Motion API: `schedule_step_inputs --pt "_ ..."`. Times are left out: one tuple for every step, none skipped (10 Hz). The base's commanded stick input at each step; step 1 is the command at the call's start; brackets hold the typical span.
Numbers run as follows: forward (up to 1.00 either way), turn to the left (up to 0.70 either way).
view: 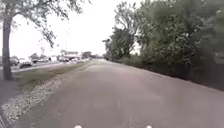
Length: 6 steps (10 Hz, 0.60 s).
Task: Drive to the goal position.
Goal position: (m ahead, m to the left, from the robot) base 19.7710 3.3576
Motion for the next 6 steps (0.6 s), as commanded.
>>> schedule_step_inputs --pt "0.7 0.0" --pt "0.7 0.0" --pt "0.7 0.0" --pt "0.7 0.0" --pt "0.7 0.0" --pt "0.7 0.0"
